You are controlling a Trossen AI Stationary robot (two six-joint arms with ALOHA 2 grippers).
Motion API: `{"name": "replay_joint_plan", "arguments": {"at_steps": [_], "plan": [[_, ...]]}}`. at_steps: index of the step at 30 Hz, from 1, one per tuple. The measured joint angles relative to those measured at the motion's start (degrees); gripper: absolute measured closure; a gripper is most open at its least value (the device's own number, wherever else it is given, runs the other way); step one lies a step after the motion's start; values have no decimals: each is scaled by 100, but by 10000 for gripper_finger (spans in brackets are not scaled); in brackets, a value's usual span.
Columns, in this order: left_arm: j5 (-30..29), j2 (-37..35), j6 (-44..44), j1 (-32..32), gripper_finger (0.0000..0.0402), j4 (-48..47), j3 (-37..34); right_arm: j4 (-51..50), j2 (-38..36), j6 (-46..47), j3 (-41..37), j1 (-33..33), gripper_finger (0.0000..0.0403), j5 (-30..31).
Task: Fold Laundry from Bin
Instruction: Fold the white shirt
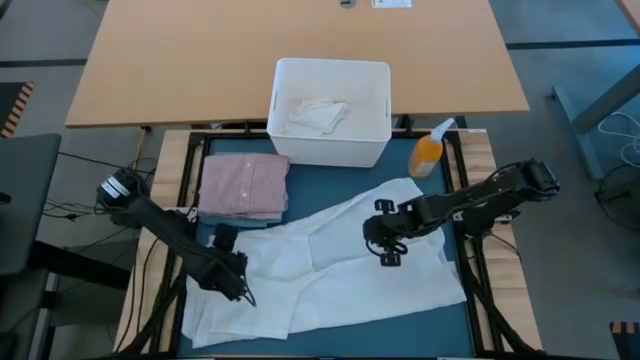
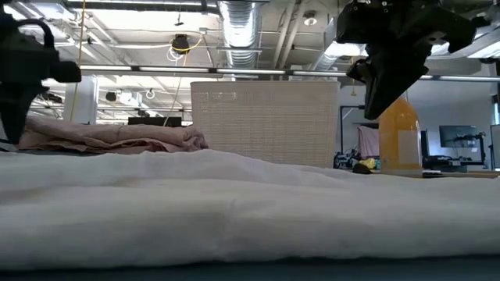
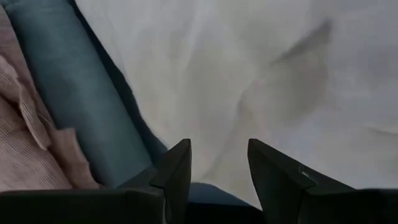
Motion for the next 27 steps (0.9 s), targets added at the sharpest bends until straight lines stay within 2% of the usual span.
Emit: {"name": "replay_joint_plan", "arguments": {"at_steps": [7,11,14,19,23,27], "plan": [[140,595,-55,401,253,28,0,-251,-65,-311,-80,11,351,-5],[99,747,-80,601,259,117,7,-229,-405,-394,-350,0,351,-5],[-234,748,-341,720,292,104,85,-228,-716,-312,-568,-10,351,-5],[-695,640,-716,901,388,51,290,134,-1296,-73,-793,-80,351,-5],[-909,373,-759,1043,398,-83,495,590,-1617,81,-886,-120,351,-7],[-1342,-139,-794,1157,401,-434,630,1229,-1588,308,-916,-93,352,-9]]}}
